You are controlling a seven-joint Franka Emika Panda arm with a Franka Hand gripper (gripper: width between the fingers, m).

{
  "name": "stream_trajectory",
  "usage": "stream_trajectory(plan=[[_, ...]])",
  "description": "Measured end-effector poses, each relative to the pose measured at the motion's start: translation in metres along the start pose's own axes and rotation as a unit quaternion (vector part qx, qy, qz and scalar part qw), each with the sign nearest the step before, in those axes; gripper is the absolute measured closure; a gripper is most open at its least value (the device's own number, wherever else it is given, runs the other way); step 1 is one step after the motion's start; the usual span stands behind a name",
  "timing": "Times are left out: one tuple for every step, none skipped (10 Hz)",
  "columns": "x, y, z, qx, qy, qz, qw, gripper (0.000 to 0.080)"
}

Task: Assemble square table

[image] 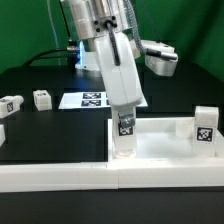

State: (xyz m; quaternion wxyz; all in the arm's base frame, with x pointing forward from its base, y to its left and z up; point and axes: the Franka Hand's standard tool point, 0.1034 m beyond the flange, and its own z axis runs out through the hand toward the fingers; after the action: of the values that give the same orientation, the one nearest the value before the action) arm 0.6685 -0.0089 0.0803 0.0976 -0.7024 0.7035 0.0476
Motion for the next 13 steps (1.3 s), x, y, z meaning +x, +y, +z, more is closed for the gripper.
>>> stream_trajectory(plan=[[0.0001,0.0003,0.0002,-0.001,0.001,-0.04,0.999,0.0384],[-0.0005,0.001,0.0011,-0.004,0.004,-0.104,0.995,0.0208],[-0.0019,0.0024,0.0027,-0.012,0.012,-0.178,0.984,0.0208],[-0.0041,0.0042,0.0037,-0.024,0.02,-0.257,0.966,0.0167],[-0.0065,0.005,0.0047,-0.032,0.025,-0.326,0.945,0.0153],[-0.0047,0.0047,0.0042,-0.031,0.025,-0.33,0.943,0.0153],[-0.003,0.0048,0.0039,-0.034,0.025,-0.378,0.925,0.015],[-0.0026,0.0048,0.0038,-0.035,0.024,-0.426,0.904,0.015],[-0.0019,0.0049,0.0034,-0.039,0.025,-0.467,0.883,0.015],[0.0001,0.0041,0.0018,-0.052,0.03,-0.542,0.838,0.015],[0.001,0.0028,0.0016,-0.059,0.03,-0.599,0.798,0.015],[-0.0001,0.0022,0.0022,-0.058,0.029,-0.604,0.794,0.015],[0.0004,0.0024,0.0022,-0.058,0.03,-0.596,0.8,0.0266]])
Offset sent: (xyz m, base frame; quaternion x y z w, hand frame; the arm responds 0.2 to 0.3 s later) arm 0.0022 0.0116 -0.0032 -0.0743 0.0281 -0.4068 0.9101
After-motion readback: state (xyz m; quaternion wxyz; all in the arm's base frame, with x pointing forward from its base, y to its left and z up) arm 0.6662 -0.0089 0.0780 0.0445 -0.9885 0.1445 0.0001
